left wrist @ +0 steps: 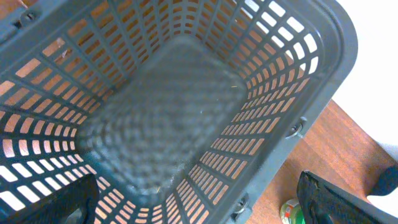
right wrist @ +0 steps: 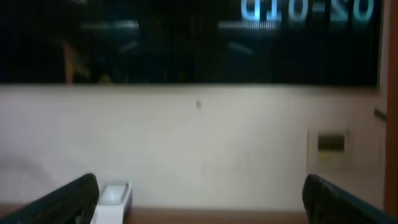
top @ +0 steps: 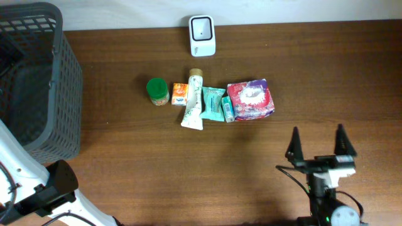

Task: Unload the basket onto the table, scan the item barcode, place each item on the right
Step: 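Retract the left arm and raise the right arm toward the items, then reach the right gripper across to the green-lidded jar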

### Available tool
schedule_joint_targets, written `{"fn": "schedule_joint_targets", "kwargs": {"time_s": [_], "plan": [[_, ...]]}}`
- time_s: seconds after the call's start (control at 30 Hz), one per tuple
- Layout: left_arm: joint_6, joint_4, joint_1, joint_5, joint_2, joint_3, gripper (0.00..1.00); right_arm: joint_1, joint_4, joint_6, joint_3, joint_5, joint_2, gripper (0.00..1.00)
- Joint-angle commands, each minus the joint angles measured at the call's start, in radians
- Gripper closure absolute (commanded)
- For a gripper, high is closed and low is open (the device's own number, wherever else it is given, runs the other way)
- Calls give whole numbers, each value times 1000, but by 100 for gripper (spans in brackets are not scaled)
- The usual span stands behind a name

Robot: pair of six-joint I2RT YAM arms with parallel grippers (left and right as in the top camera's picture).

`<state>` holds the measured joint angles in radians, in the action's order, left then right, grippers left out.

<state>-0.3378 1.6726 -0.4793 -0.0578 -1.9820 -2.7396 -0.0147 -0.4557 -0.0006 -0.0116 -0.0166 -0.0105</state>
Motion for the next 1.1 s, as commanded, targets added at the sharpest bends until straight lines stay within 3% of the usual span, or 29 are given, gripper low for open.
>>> {"fn": "schedule_joint_targets", "kwargs": {"time_s": [0.0, 0.03, 0.1, 0.17, 0.23, 0.4, 0.43, 0.47, 0.53, 0.57, 0.67, 0.77, 0.83, 0.93, 1.07], "plan": [[-10, -2, -2, -8, 11, -1, 1, -5, -274, 3, 6, -39, 6, 1], [-10, -2, -2, -7, 11, -1, 1, -5, -372, -37, -6, -45, 0, 1], [-10, -2, -2, -7, 11, -1, 1, -5, -367, -148, -89, -103, -37, 1], [-10, -2, -2, -7, 11, -1, 1, -5, -260, -230, -247, -197, -186, 1], [-10, -2, -2, -8, 11, -1, 1, -5, -87, -241, -516, -324, -485, 1], [-10, -2, -2, -7, 11, -1, 1, -14, 998, -253, -1427, -479, -1197, 1], [-10, -2, -2, -7, 11, -1, 1, -14, 1135, -227, -1538, -607, -1304, 1], [-10, -2, -2, -7, 11, -1, 1, -14, 1203, -110, -1590, -814, -1402, 1], [-10, -2, -2, -8, 11, -1, 1, -14, 1118, -37, -1590, -973, -1505, 1], [-10, -2, -2, -7, 11, -1, 1, -31, 1054, 167, -1590, -883, -1568, 2], [-10, -2, -2, -8, 11, -1, 1, -159, 1049, 298, -1594, -559, -1634, 1], [-10, -2, -2, -7, 11, -1, 1, -357, 1162, 297, -1724, -275, -1710, 1], [-10, -2, -2, -8, 11, -1, 1, -421, 1301, 286, -1880, -213, -1813, 1], [-10, -2, -2, -7, 11, -1, 1, -479, 1583, 237, -2258, -208, -2081, 1], [-10, -2, -2, -7, 11, -1, 1, -554, 1415, 246, -2297, -214, -2210, 1]]}}
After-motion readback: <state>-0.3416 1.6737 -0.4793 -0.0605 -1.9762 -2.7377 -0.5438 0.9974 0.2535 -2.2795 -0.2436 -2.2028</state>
